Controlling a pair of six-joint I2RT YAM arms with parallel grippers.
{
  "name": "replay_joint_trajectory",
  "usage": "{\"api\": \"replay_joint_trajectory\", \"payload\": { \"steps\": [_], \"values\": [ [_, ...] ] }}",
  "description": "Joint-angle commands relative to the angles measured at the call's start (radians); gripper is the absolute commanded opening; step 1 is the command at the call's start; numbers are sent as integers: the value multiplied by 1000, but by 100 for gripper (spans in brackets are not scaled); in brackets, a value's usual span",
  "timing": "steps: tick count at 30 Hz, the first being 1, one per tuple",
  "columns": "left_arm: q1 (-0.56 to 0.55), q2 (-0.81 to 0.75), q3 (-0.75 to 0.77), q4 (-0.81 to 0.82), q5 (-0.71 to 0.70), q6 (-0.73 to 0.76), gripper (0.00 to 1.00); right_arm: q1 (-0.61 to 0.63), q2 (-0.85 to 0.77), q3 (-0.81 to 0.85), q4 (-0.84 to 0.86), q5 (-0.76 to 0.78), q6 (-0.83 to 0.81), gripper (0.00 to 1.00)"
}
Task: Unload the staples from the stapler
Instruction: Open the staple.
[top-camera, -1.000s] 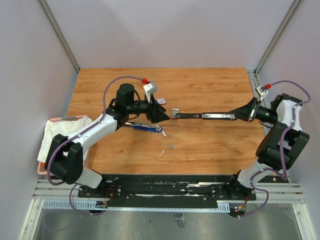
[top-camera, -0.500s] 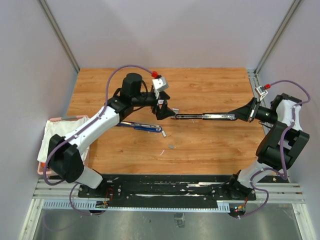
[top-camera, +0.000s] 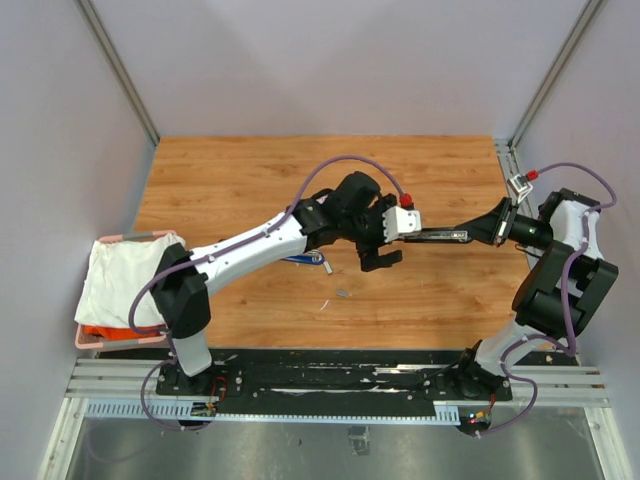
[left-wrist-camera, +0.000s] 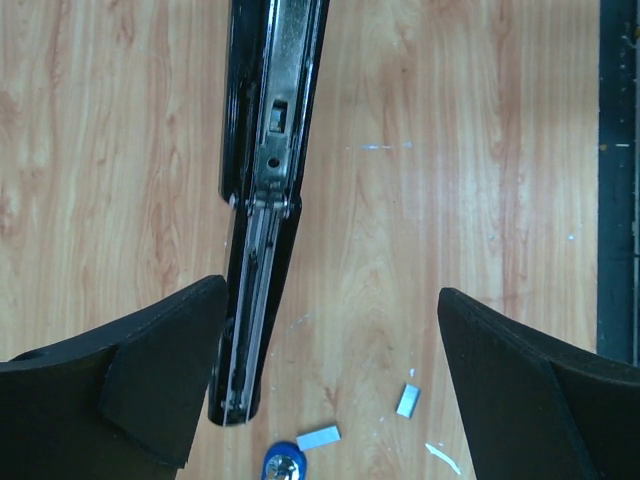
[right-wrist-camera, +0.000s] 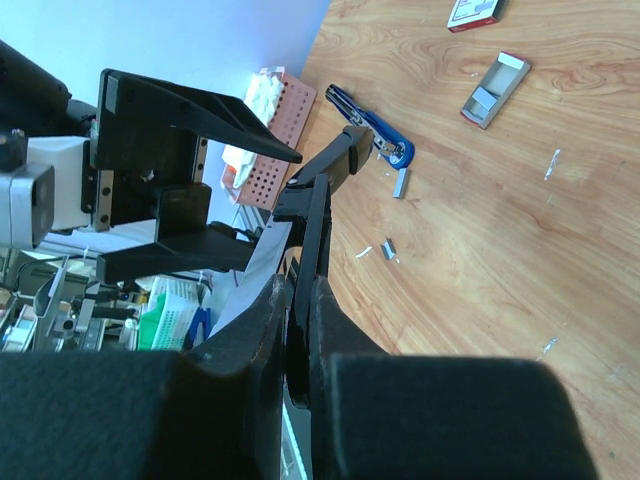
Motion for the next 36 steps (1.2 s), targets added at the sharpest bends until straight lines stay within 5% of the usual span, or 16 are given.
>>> {"api": "replay_joint_trajectory", "payload": {
  "steps": [1,8,20,30,36],
  "values": [
    [-50,46,96,-51,-143,40,98,12,9,-8,-41,-118,-6,0],
    [-98,140,223,-84,-217,41,98,24,12,-13,-41,-114,-4,0],
    [-134,223,277,-98,-279,80,79,32,15,-16,-42,-115,2,0],
    [-134,265,301,-74,-335,68,45,42,24,-15,-42,-113,9,0],
    [-134,275,307,-74,-354,62,6,42,32,-10,-42,-104,9,1]
  ]
}}
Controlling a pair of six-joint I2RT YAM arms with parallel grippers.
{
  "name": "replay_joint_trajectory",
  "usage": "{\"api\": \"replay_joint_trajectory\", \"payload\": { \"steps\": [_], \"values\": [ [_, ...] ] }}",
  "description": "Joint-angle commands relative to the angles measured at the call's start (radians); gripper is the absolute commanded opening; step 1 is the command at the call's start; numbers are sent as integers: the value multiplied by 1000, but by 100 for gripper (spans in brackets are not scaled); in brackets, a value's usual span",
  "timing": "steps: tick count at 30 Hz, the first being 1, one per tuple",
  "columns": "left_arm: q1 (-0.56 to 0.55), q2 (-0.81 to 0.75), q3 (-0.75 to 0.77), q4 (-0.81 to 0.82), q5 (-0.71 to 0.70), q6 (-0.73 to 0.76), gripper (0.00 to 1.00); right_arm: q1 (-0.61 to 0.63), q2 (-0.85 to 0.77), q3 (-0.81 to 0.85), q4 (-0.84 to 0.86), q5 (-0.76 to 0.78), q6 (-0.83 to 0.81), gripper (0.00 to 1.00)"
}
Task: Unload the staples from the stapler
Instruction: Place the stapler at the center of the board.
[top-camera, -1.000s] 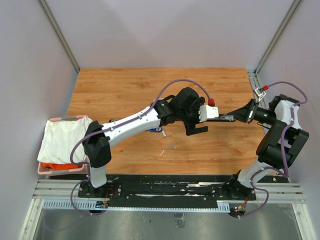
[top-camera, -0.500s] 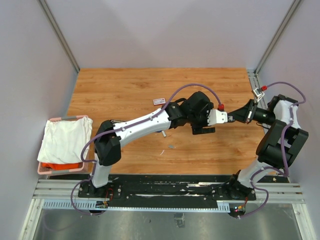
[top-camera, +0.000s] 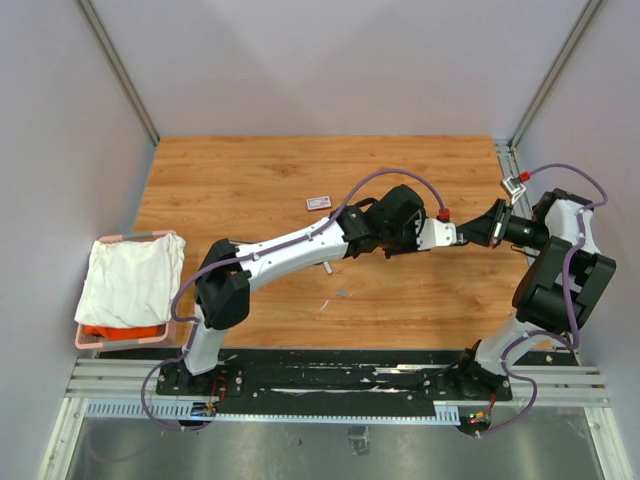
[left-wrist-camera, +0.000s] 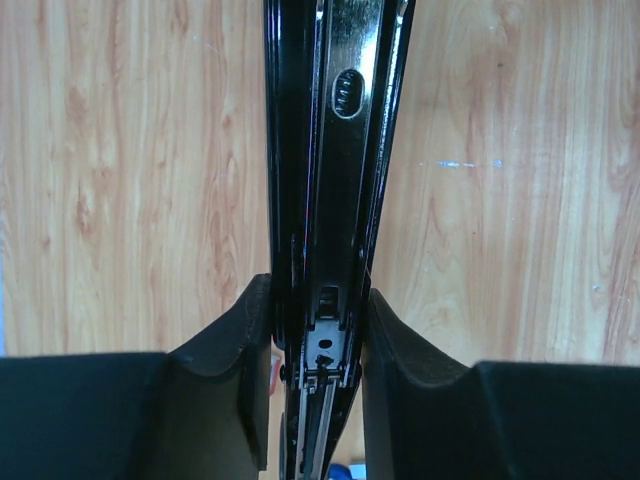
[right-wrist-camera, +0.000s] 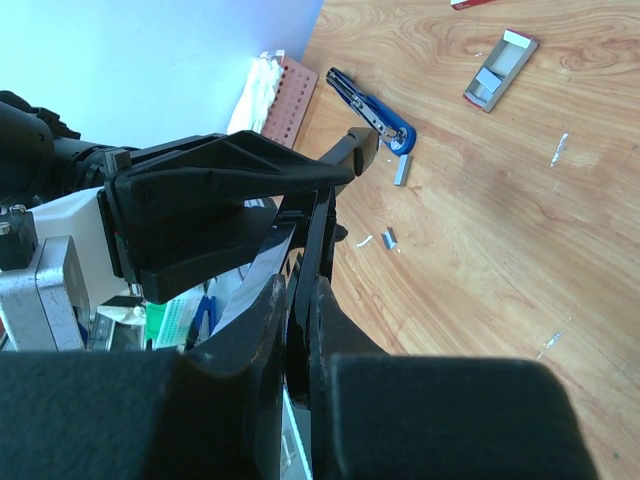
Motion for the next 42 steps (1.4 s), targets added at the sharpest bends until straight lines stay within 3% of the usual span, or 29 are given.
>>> {"api": "replay_joint_trajectory", "payload": {
  "steps": [1,5,8,26,36,42],
  "values": [
    [-7,11,22,3,-18,-3,3,13,6,4,-53,-118,12,4],
    [-6,-5,11,-6,-24,2,0,11,11,22,-53,-93,15,31],
    [-7,-36,0,-26,-18,7,0,10,10,32,-53,-75,15,41],
    [-5,-329,-339,-132,46,85,0,1,16,50,-54,0,6,55],
    [56,-537,-698,-169,17,123,0,1,28,60,-47,62,3,62],
    [156,-601,-778,-138,18,136,0,7,-28,76,136,172,216,64]
  ]
}}
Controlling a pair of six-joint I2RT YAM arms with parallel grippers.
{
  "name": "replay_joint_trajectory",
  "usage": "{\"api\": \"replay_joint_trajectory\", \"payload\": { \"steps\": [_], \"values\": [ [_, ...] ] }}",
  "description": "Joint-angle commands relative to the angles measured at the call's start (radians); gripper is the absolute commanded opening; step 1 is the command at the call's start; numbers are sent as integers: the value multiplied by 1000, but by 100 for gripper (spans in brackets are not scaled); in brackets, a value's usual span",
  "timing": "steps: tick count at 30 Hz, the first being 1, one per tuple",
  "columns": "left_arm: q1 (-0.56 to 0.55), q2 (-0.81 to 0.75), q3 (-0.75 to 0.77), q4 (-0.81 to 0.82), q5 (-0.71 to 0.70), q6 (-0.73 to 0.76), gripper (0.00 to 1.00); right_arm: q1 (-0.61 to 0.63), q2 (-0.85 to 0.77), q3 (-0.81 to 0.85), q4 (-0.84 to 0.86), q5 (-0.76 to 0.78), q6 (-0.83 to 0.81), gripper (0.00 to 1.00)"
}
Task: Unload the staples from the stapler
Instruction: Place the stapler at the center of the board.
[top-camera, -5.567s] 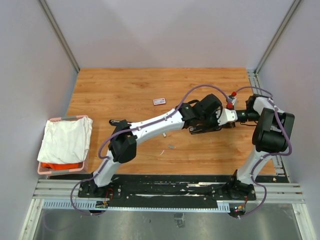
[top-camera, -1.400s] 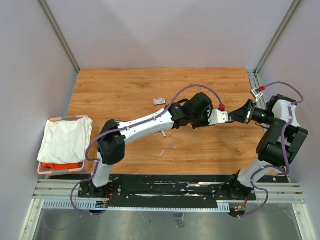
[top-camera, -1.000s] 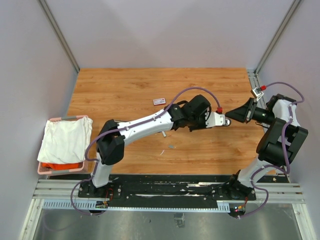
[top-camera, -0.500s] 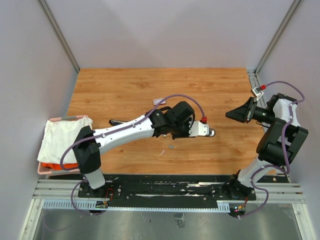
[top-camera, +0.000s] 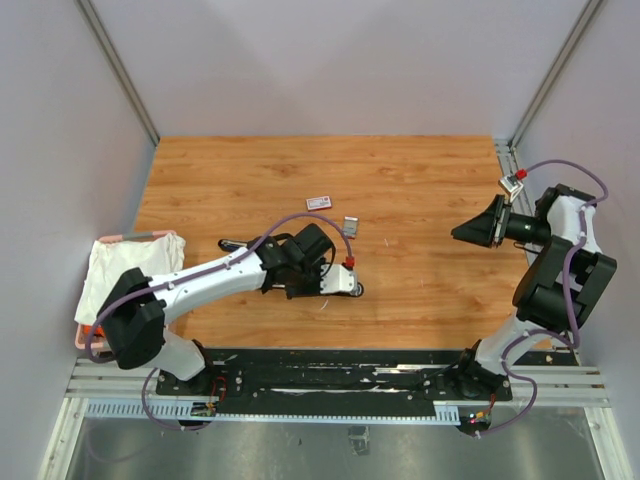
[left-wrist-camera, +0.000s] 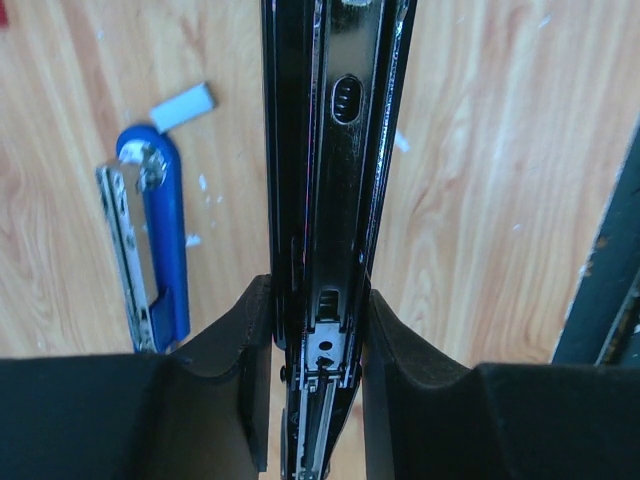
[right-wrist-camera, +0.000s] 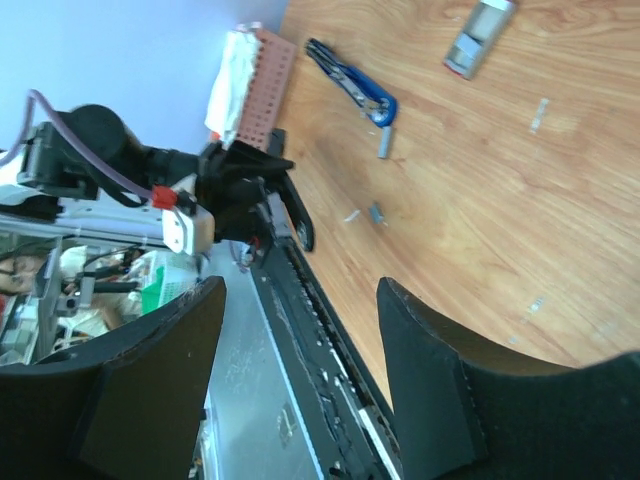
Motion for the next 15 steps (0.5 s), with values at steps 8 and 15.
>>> {"api": "replay_joint_trajectory", "payload": {
  "steps": [8,15],
  "values": [
    [86,-55,-57,13,-65,96,0,26,-234,-56,519,411,475,69],
    [149,-16,-94,31,-92,145,0,46,-210,-74,522,390,473,69]
  ]
}}
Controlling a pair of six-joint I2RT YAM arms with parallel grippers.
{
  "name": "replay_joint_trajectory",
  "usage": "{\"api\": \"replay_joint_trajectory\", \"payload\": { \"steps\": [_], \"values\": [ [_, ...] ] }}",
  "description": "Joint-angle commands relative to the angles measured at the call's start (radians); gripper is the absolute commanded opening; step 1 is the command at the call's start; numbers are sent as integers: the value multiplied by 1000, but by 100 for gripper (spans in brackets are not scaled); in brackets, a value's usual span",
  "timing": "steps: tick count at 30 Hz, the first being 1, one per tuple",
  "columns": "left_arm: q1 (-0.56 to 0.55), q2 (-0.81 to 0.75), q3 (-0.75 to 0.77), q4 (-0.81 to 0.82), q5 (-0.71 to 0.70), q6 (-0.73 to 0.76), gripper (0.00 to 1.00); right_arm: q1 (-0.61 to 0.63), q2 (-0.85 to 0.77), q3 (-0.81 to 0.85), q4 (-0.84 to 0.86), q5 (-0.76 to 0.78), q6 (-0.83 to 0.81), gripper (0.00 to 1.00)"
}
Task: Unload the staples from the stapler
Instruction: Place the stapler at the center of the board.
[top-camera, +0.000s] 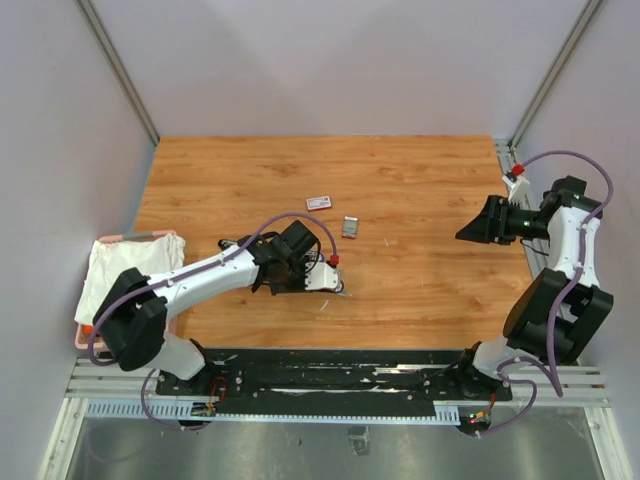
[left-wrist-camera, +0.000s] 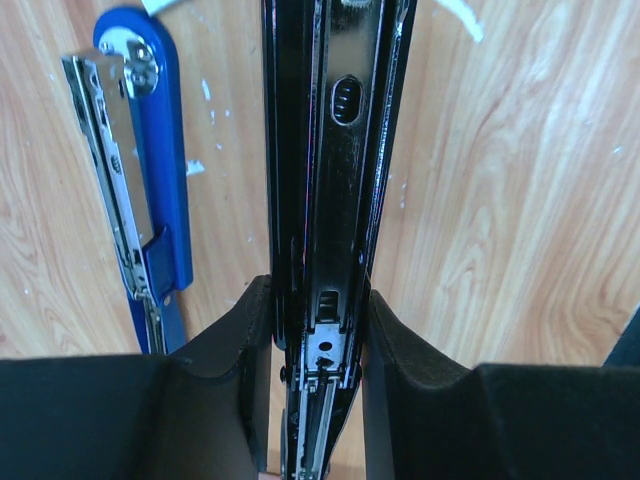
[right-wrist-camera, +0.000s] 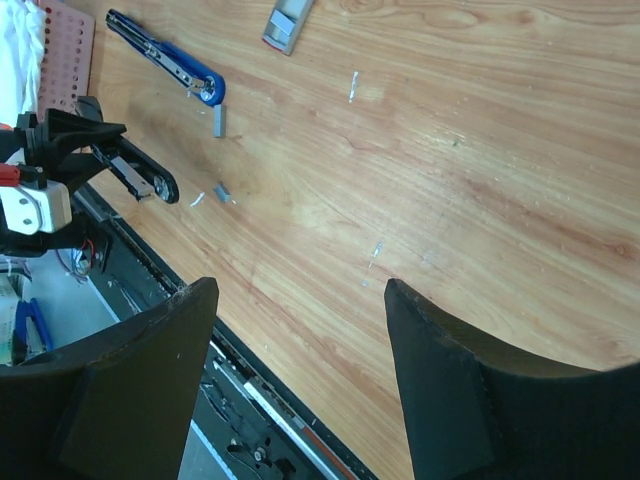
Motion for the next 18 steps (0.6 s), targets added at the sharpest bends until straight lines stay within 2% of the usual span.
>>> {"api": "replay_joint_trajectory", "payload": {
  "steps": [1,10,18],
  "values": [
    [27,22,-11,37,-43,61,0,35,22,-27,39,29,43,70],
    [109,140,-44,94,-65,93,0,79,-23,-31,67,83,48,70],
    [142,165,-97,169,-79,114,0,95,-30,-43,73,79,54,70]
  ]
}}
